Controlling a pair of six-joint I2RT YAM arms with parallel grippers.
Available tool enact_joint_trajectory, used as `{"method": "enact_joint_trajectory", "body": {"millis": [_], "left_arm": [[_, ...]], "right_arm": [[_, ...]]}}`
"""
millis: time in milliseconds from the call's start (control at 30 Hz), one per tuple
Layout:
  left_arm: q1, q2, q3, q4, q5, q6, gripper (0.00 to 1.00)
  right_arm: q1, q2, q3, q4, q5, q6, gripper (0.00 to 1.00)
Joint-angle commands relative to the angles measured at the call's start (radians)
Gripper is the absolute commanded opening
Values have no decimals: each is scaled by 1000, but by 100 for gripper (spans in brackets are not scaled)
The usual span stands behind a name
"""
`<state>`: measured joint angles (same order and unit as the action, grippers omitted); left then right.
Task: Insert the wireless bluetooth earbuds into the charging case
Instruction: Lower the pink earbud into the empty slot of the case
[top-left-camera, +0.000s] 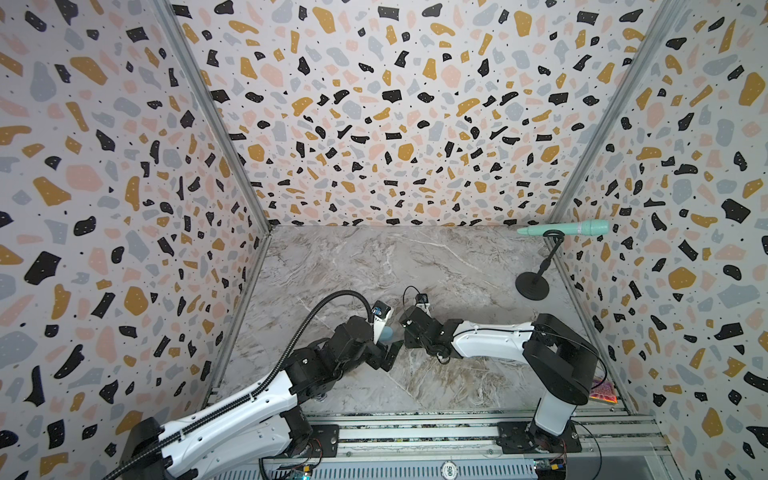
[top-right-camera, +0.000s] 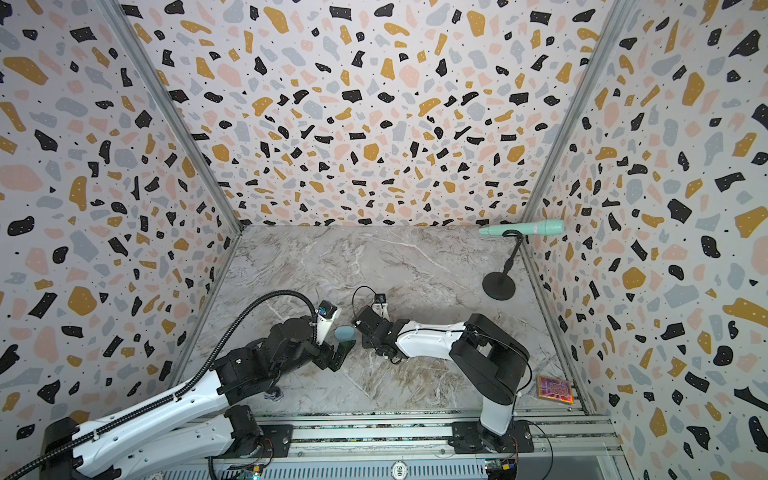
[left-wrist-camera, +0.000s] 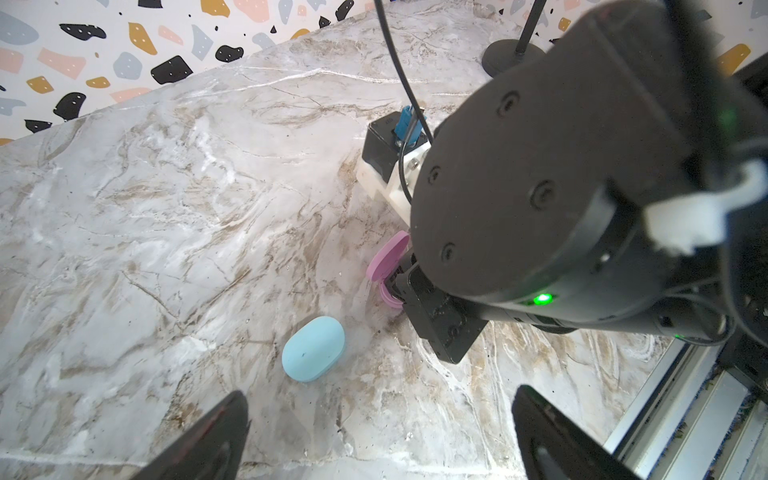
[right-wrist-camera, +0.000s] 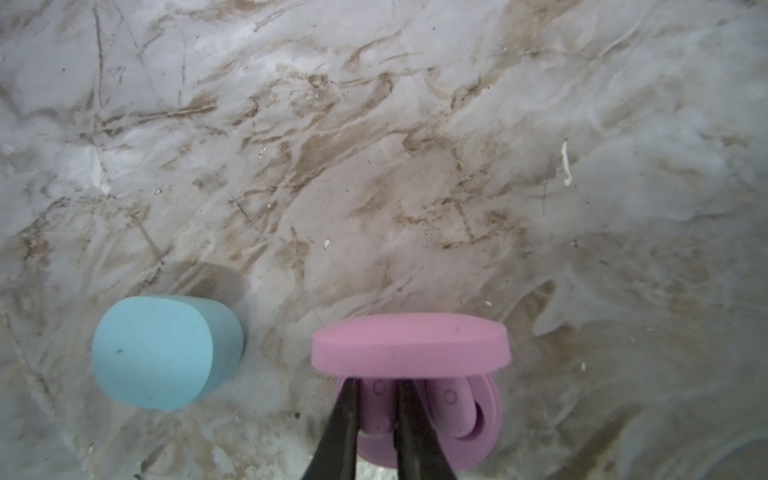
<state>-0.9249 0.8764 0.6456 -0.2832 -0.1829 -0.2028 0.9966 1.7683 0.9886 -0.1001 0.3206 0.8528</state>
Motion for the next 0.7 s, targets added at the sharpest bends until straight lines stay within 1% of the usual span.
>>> {"method": "enact_joint_trajectory", "body": {"millis": [0,667], "left_arm": [[6,-6,-7,27,2,-4,100],[5,-7,-8,27,4,-4,100]], "right_arm": [[-2,3,30,-19,-3,14,16],[2,-2,33,-22,-4,23,21]]}}
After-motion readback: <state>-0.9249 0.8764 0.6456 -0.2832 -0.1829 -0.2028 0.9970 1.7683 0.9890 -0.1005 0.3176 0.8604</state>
